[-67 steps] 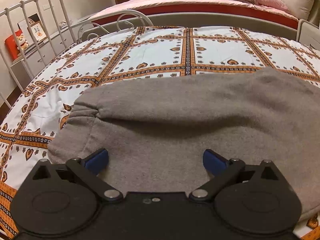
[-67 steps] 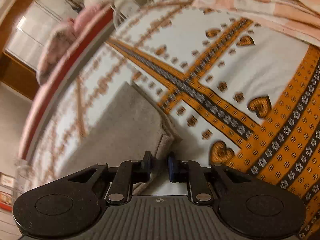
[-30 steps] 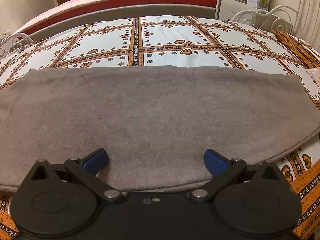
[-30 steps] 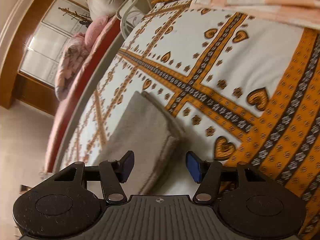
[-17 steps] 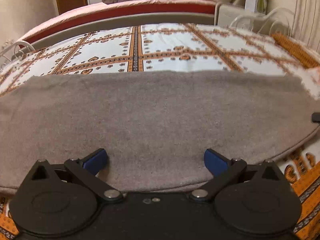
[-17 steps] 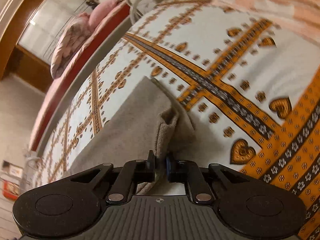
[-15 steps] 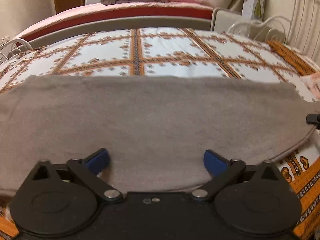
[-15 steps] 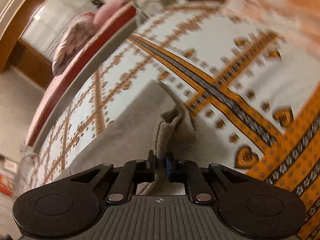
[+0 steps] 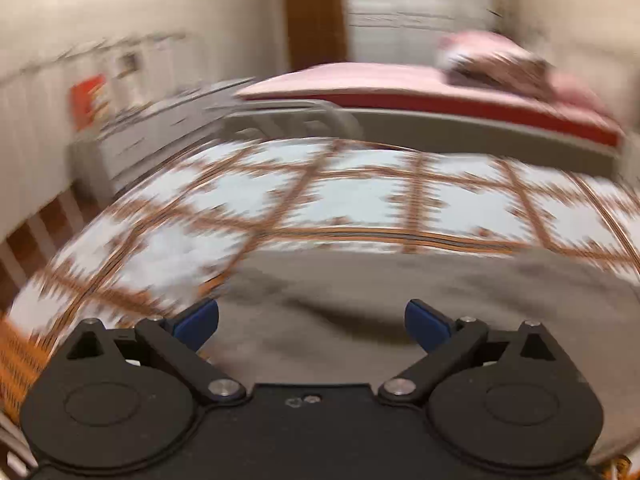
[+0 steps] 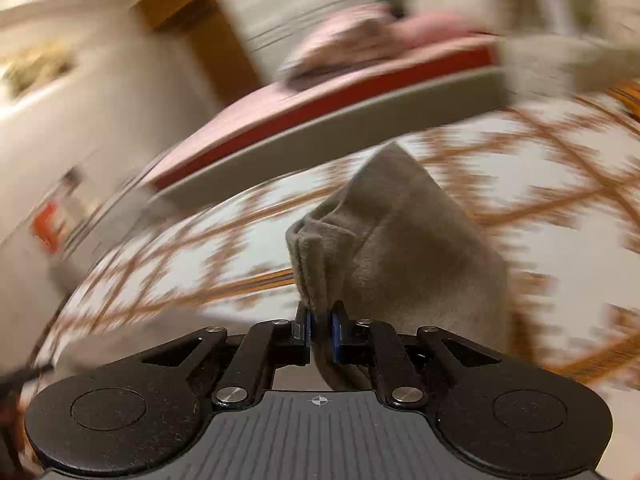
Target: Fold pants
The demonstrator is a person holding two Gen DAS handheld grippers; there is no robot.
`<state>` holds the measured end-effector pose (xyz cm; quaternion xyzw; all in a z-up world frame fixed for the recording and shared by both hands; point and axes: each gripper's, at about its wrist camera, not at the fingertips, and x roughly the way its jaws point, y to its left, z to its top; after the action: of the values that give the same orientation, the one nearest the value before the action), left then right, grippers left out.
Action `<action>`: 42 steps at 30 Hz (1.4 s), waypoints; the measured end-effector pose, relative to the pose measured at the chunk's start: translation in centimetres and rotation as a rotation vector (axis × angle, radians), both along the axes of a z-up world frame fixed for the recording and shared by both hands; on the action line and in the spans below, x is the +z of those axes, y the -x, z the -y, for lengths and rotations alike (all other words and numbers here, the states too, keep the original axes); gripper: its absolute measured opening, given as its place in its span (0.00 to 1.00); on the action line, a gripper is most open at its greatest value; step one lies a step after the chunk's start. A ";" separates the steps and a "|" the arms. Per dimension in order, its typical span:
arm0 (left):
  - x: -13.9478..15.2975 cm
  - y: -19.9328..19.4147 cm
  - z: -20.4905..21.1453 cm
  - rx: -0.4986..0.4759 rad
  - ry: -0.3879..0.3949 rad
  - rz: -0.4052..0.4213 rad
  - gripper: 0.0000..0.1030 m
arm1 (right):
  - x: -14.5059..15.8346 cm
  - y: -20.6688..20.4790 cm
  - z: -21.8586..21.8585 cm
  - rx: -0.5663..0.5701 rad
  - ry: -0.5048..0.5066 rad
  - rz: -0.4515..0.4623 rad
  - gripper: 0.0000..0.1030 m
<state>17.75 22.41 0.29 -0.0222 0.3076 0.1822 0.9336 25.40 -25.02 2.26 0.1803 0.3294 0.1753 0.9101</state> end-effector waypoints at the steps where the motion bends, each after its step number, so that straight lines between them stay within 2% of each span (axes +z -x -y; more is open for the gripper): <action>1: -0.3 0.4 -1.0 0.024 0.034 -0.010 0.91 | 0.0 -0.2 -3.3 0.061 0.013 0.006 0.10; 2: -0.6 0.4 -1.9 0.040 0.067 -0.036 0.91 | -0.3 -0.2 -6.0 0.111 0.021 0.004 0.10; 4: -0.6 0.8 -3.1 0.047 0.085 -0.032 0.91 | -1.8 0.4 -12.2 0.233 0.024 -0.011 0.11; 5: -0.6 1.1 -3.6 0.043 0.089 -0.027 0.91 | -3.1 1.0 -15.2 0.311 0.039 -0.018 0.16; 6: -0.6 1.3 -4.0 0.045 0.096 -0.026 0.91 | -4.5 1.5 -18.2 0.406 0.084 -0.069 0.31; 7: -0.6 1.5 -4.5 0.053 0.109 -0.029 0.92 | -5.6 1.7 -20.1 0.460 0.122 -0.131 0.32; 8: -0.8 1.8 -5.1 0.059 0.135 -0.034 0.92 | -5.9 3.0 -21.0 0.468 0.101 -0.100 0.32; 9: -0.9 1.8 -5.6 0.063 0.168 -0.038 0.92 | -5.7 3.7 -21.0 0.465 0.077 -0.059 0.32; 12: -1.8 1.9 -7.0 0.073 0.247 -0.047 0.91 | -4.9 3.7 -20.0 0.426 0.029 -0.049 0.32; 15: -2.2 1.9 -7.4 0.073 0.253 -0.046 0.91 | -4.6 2.8 -19.4 0.368 0.064 -0.032 0.32; 17: -2.4 1.8 -7.4 0.069 0.265 -0.054 0.91 | -5.1 2.4 -19.7 0.372 0.073 -0.068 0.32; 20: -2.5 1.7 -7.3 0.065 0.267 -0.056 0.91 | -5.6 3.1 -21.2 0.391 0.163 -0.034 0.32; 21: -2.5 1.7 -7.3 0.066 0.266 -0.055 0.91 | -5.8 3.2 -21.5 0.396 0.169 -0.037 0.34; 22: -2.5 1.7 -7.4 0.067 0.269 -0.054 0.91 | -6.2 3.5 -21.6 0.399 0.178 -0.043 0.40; 23: -2.5 1.7 -7.5 0.070 0.272 -0.056 0.91 | -6.5 3.5 -22.0 0.405 0.197 -0.039 0.51; 25: -2.7 1.7 -7.7 0.081 0.277 -0.065 0.91 | -6.9 3.7 -22.4 0.403 0.219 -0.018 0.55; 27: -2.9 1.8 -8.1 0.090 0.293 -0.069 0.91 | -7.3 3.8 -22.7 0.410 0.235 -0.006 0.55; 31: -3.0 2.0 -8.7 0.108 0.309 -0.069 0.91 | -7.7 4.4 -24.3 0.461 0.382 0.060 0.54; 33: -3.0 2.1 -8.8 0.113 0.312 -0.071 0.91 | -8.1 4.6 -25.0 0.466 0.457 0.081 0.37; 34: -3.0 2.1 -8.8 0.112 0.313 -0.071 0.91 | -8.0 4.5 -25.0 0.474 0.462 0.088 0.34; 35: -3.0 2.1 -8.8 0.112 0.312 -0.072 0.91 | -8.0 4.5 -24.8 0.475 0.450 0.087 0.23; 36: -3.0 2.1 -8.8 0.111 0.309 -0.072 0.91 | -7.8 4.5 -24.6 0.473 0.440 0.089 0.19; 39: -3.1 2.2 -8.9 0.113 0.310 -0.066 0.91 | -6.2 5.4 -23.5 0.461 0.387 0.167 0.18; 41: -3.1 2.2 -8.9 0.113 0.308 -0.068 0.91 | -6.1 6.5 -23.9 0.506 0.414 0.222 0.18; 42: -3.1 2.1 -8.9 0.115 0.308 -0.071 0.91 | -6.8 6.6 -24.5 0.542 0.443 0.203 0.20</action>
<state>15.62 31.31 -2.82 -0.1761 0.3630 0.1868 0.8957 18.83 -0.48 -4.57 -0.1334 0.3033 0.3517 0.8755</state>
